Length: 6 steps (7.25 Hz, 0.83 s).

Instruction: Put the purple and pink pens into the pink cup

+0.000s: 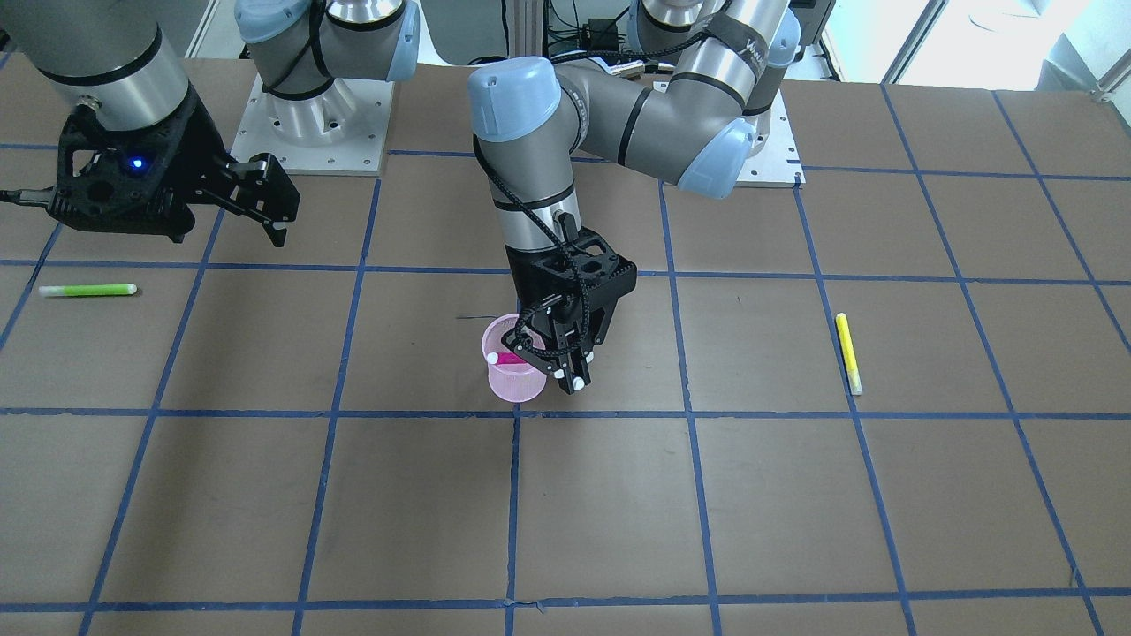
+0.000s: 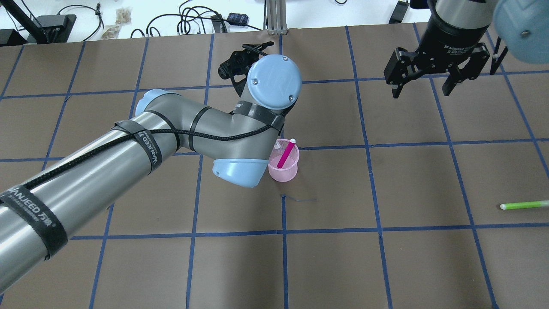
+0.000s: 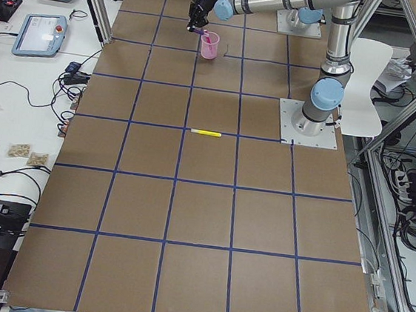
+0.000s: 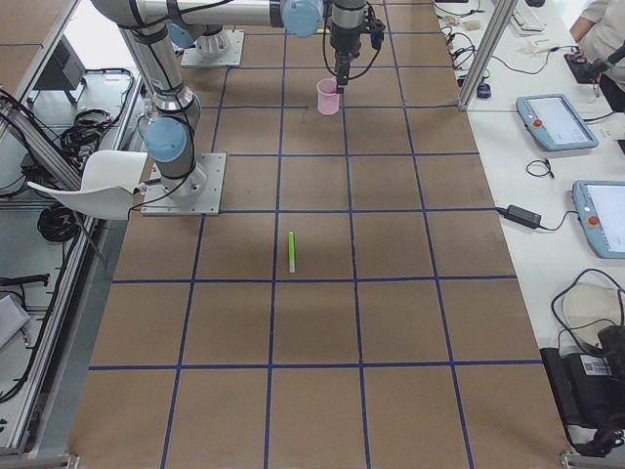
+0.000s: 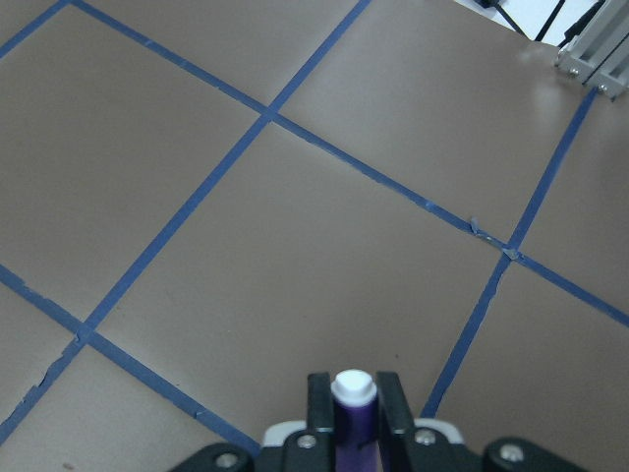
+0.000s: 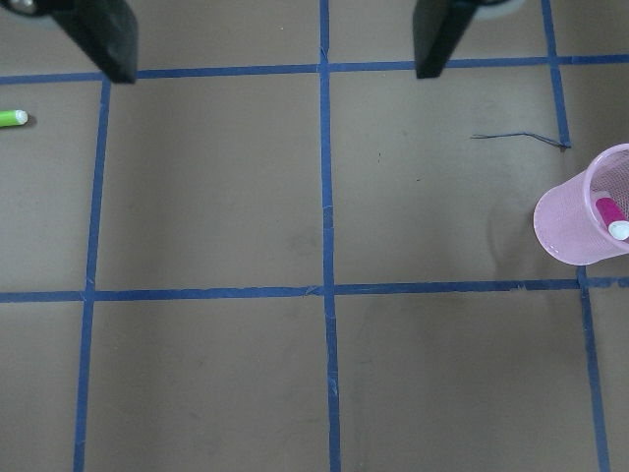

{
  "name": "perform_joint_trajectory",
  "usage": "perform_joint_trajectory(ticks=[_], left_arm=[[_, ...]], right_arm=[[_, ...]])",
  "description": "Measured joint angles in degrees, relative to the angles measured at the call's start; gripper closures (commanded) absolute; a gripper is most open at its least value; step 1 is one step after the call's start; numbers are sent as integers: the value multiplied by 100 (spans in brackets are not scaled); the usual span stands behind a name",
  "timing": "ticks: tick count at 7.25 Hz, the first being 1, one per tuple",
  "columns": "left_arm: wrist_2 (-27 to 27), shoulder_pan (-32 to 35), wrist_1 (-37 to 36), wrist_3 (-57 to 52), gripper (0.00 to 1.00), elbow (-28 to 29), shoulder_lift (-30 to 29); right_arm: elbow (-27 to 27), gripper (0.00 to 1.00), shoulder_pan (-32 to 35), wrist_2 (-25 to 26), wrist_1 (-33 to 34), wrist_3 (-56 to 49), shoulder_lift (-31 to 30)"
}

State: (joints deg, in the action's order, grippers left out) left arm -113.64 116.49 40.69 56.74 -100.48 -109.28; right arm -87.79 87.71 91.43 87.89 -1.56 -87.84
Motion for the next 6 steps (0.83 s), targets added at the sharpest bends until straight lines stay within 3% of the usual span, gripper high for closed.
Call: perform_joint_trajectory(ticks=[6], left_arm=[[-34, 192, 0, 213, 100, -110, -211]], right_arm=[[-1, 0, -7, 22, -8, 8, -1]])
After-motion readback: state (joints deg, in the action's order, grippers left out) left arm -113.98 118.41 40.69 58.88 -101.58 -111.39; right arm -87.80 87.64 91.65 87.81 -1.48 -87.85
